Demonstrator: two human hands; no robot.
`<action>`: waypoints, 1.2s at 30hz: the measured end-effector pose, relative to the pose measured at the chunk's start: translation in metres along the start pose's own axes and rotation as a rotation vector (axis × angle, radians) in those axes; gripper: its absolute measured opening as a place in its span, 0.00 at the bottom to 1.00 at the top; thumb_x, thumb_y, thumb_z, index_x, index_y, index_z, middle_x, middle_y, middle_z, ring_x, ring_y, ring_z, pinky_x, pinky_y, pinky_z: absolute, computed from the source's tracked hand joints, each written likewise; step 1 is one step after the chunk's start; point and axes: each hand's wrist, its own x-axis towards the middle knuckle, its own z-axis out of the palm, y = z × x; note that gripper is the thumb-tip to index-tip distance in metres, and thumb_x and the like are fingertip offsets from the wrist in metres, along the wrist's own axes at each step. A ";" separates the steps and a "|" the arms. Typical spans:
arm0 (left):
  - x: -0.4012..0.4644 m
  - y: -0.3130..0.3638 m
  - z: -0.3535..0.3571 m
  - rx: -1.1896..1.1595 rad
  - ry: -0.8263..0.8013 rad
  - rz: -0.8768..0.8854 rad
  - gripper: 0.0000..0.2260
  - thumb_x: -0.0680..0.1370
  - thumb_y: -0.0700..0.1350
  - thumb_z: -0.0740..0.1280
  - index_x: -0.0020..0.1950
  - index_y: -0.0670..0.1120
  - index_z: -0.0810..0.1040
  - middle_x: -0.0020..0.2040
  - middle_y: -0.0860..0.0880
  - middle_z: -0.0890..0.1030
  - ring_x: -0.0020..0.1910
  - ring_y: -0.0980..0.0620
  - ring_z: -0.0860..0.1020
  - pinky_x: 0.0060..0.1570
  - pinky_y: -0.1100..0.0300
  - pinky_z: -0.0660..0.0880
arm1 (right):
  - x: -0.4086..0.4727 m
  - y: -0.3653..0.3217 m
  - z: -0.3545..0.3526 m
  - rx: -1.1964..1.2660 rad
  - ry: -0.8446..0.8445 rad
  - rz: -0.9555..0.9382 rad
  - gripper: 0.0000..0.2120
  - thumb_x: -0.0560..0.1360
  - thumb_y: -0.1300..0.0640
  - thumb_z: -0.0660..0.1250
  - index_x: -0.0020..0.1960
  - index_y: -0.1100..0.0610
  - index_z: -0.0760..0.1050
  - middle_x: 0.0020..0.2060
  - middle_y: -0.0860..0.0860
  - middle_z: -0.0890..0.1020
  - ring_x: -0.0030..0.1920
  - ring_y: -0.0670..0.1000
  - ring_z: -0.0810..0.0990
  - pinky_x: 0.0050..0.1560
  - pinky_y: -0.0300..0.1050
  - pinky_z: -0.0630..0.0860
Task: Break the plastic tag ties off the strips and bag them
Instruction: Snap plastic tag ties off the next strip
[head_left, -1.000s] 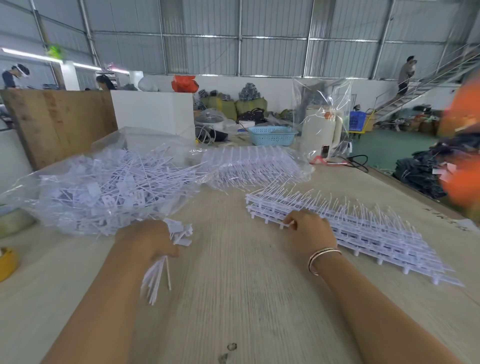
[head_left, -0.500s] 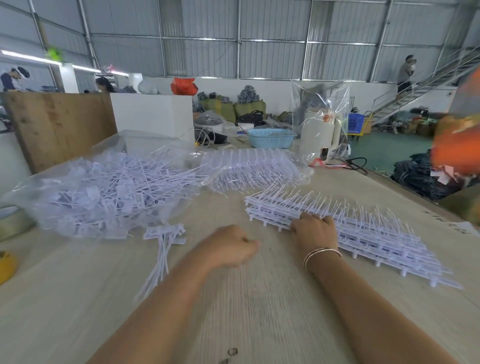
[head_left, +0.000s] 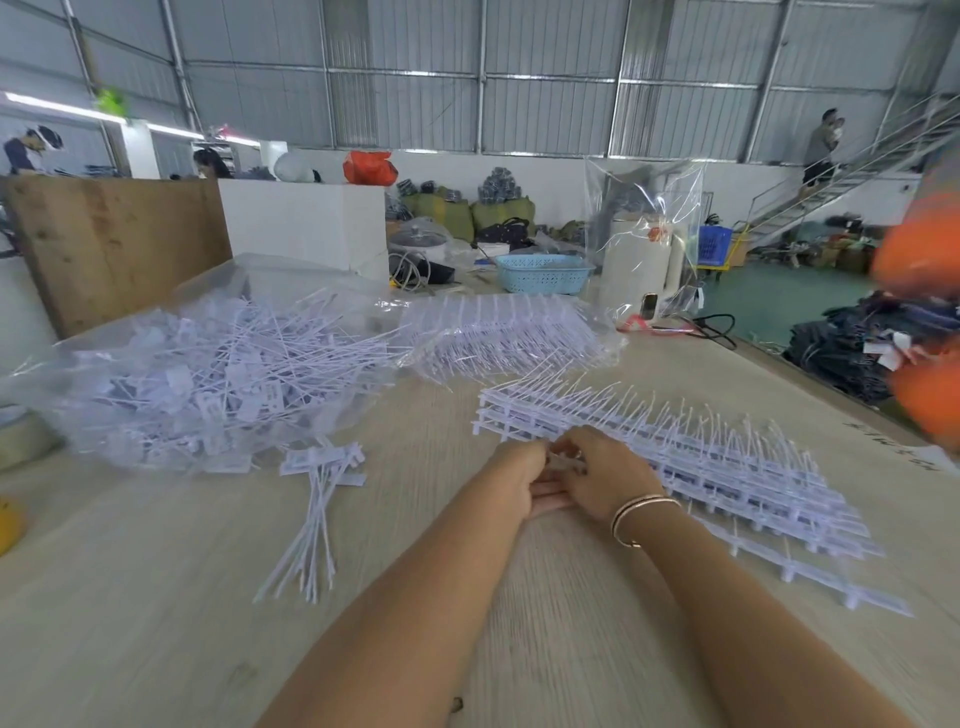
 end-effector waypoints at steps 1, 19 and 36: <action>0.000 0.000 0.001 0.004 0.004 -0.006 0.13 0.82 0.44 0.58 0.38 0.43 0.72 0.21 0.47 0.77 0.20 0.53 0.77 0.23 0.57 0.77 | 0.001 0.001 -0.001 0.044 -0.015 0.000 0.12 0.73 0.59 0.61 0.55 0.51 0.74 0.55 0.50 0.78 0.54 0.53 0.76 0.52 0.45 0.71; -0.018 0.040 -0.092 0.390 0.240 0.240 0.11 0.78 0.43 0.56 0.37 0.43 0.71 0.24 0.49 0.73 0.18 0.56 0.68 0.23 0.65 0.72 | 0.000 0.011 -0.045 0.113 -0.519 0.141 0.18 0.81 0.46 0.52 0.67 0.49 0.70 0.68 0.50 0.70 0.63 0.50 0.69 0.66 0.43 0.62; -0.036 0.075 -0.081 0.977 -0.111 0.013 0.08 0.76 0.41 0.53 0.38 0.45 0.66 0.21 0.52 0.68 0.17 0.55 0.67 0.23 0.67 0.65 | 0.007 -0.013 -0.018 0.544 0.029 0.134 0.11 0.79 0.48 0.59 0.57 0.51 0.74 0.45 0.45 0.78 0.43 0.45 0.77 0.44 0.33 0.68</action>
